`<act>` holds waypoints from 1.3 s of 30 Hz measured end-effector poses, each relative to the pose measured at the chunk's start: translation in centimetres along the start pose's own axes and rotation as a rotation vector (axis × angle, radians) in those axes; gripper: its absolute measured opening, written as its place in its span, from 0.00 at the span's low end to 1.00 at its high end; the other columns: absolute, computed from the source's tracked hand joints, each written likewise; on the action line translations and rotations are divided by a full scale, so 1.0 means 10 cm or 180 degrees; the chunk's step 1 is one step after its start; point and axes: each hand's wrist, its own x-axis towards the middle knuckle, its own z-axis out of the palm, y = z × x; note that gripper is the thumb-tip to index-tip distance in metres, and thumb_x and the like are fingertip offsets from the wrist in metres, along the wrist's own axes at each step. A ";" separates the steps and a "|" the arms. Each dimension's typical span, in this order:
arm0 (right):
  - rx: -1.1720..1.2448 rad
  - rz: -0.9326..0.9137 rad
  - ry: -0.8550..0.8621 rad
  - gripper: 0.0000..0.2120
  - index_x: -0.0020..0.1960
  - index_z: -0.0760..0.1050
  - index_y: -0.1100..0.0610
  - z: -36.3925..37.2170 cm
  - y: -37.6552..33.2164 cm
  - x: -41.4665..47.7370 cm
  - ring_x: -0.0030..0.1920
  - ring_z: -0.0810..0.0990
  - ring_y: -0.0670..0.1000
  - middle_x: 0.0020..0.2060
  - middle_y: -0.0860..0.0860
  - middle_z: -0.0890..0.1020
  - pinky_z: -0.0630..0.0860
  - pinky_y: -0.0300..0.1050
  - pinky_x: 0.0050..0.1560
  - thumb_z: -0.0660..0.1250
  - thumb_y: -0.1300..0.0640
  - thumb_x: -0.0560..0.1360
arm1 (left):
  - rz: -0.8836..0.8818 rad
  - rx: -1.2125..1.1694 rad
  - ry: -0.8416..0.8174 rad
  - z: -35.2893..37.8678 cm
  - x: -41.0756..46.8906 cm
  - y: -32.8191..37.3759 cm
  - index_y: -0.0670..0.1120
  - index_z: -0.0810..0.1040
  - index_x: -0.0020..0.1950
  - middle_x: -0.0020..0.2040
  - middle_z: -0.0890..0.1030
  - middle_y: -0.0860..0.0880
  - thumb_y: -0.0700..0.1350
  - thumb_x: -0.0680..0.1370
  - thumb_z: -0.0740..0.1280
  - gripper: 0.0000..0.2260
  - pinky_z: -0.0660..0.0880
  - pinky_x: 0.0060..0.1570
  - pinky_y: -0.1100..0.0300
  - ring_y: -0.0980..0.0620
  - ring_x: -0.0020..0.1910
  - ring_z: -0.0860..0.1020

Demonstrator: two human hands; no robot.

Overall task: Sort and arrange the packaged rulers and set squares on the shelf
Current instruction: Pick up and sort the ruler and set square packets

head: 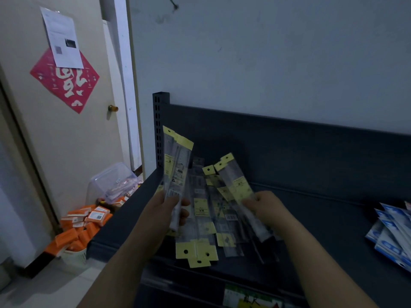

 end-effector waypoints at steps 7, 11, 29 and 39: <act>0.2589 0.0232 -0.0859 0.12 0.54 0.78 0.65 0.08 -0.11 -0.10 0.47 0.80 0.57 0.47 0.60 0.82 0.77 0.52 0.51 0.57 0.62 0.81 | -0.0188 -0.0034 -0.0337 0.35 0.00 -0.14 0.39 0.75 0.57 0.46 0.81 0.41 0.45 0.82 0.60 0.11 0.80 0.38 0.54 0.47 0.39 0.80; 0.2864 0.0289 -0.0974 0.14 0.61 0.75 0.68 0.25 -0.16 -0.13 0.57 0.79 0.62 0.56 0.64 0.80 0.76 0.57 0.57 0.59 0.62 0.79 | -0.0252 0.0089 -0.0535 0.54 -0.03 -0.23 0.50 0.72 0.67 0.63 0.78 0.46 0.56 0.78 0.64 0.20 0.75 0.58 0.40 0.44 0.59 0.79; 0.2471 -0.0109 -0.0999 0.07 0.49 0.78 0.65 0.25 -0.15 -0.11 0.35 0.81 0.50 0.39 0.56 0.83 0.79 0.41 0.37 0.70 0.65 0.72 | -0.0013 0.0387 -0.0938 0.51 0.00 -0.22 0.50 0.77 0.61 0.55 0.83 0.47 0.47 0.77 0.69 0.13 0.76 0.57 0.43 0.46 0.54 0.82; 0.2339 -0.0087 -0.1086 0.02 0.46 0.77 0.64 0.24 -0.18 -0.09 0.27 0.75 0.46 0.28 0.52 0.78 0.76 0.37 0.30 0.68 0.66 0.74 | -0.0108 0.0244 -0.1043 0.49 0.01 -0.17 0.47 0.76 0.60 0.52 0.84 0.44 0.41 0.76 0.68 0.13 0.79 0.47 0.52 0.44 0.51 0.83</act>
